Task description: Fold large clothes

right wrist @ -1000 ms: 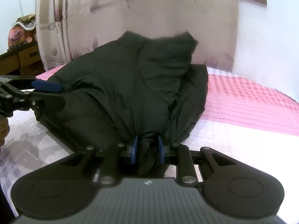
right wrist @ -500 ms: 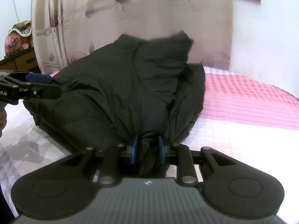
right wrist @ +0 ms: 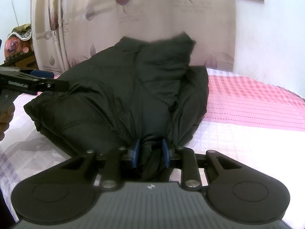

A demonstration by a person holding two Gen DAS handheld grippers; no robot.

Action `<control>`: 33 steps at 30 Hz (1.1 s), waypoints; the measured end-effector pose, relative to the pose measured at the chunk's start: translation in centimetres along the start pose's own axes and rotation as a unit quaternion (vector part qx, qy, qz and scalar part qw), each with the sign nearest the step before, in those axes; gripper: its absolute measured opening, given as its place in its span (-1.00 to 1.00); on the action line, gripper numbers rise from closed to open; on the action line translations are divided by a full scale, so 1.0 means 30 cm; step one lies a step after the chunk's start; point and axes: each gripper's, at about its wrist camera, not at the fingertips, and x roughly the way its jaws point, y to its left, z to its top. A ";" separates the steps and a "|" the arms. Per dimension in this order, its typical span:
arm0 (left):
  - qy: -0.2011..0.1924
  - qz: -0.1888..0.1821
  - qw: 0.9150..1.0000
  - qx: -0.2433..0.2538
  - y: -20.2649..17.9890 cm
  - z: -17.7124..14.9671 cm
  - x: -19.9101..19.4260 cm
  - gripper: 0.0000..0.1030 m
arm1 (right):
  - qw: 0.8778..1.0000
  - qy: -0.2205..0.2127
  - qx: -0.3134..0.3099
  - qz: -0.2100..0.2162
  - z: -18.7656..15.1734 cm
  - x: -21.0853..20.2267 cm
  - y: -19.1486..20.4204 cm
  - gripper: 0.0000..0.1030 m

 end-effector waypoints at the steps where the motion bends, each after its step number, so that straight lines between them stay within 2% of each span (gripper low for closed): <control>1: 0.001 0.004 1.000 0.000 0.007 0.002 0.006 1.00 | 1.000 0.000 0.001 0.000 0.000 0.000 0.000 -0.50; 4: 0.006 0.012 1.000 0.003 0.026 0.006 0.028 1.00 | 1.000 -0.002 0.003 0.001 -0.002 -0.002 -0.001 -0.49; 8: -0.001 -0.001 1.000 -0.005 0.076 0.021 0.060 1.00 | 1.000 -0.003 0.008 0.003 -0.003 -0.001 -0.006 -0.49; 13: -0.018 -0.040 0.995 -0.089 0.210 0.056 0.093 1.00 | 1.000 -0.005 0.011 0.003 -0.006 -0.003 -0.004 -0.49; 15: -0.005 -0.056 0.992 -0.117 0.267 0.067 0.131 1.00 | 1.000 -0.006 0.012 0.004 -0.006 -0.003 -0.004 -0.49; 16: 0.008 -0.066 0.989 -0.133 0.293 0.069 0.154 1.00 | 1.000 -0.006 0.012 0.004 -0.006 -0.003 -0.003 -0.48; 19: 0.040 -0.127 0.974 -0.182 0.364 0.056 0.226 1.00 | 1.000 -0.005 0.014 0.006 -0.006 -0.002 -0.006 -0.48; 23: 0.078 -0.202 0.944 -0.248 0.432 0.024 0.315 1.00 | 1.000 -0.008 0.023 0.013 -0.007 -0.009 -0.014 -0.45; 24: 0.084 -0.215 0.938 -0.257 0.442 0.018 0.334 1.00 | 0.999 -0.008 0.028 0.016 -0.006 -0.010 -0.020 -0.40; 26: 0.093 -0.233 0.931 -0.265 0.453 0.015 0.361 1.00 | 0.999 -0.004 0.042 0.007 0.007 -0.015 -0.032 0.15; 27: 0.094 -0.237 0.931 -0.262 0.456 0.016 0.367 1.00 | 0.998 0.002 0.054 -0.011 0.015 -0.020 -0.038 0.88; 28: 0.093 -0.239 0.932 -0.258 0.455 0.019 0.369 1.00 | 0.997 0.003 0.073 -0.027 0.027 -0.025 -0.058 1.00; 31: 0.093 -0.247 0.932 -0.249 0.453 0.029 0.379 1.00 | 0.989 -0.028 0.142 0.029 0.044 -0.059 -0.142 1.00; 33: 0.094 -0.252 0.931 -0.247 0.451 0.031 0.385 1.00 | 0.983 -0.026 0.178 0.035 0.063 -0.048 -0.194 1.00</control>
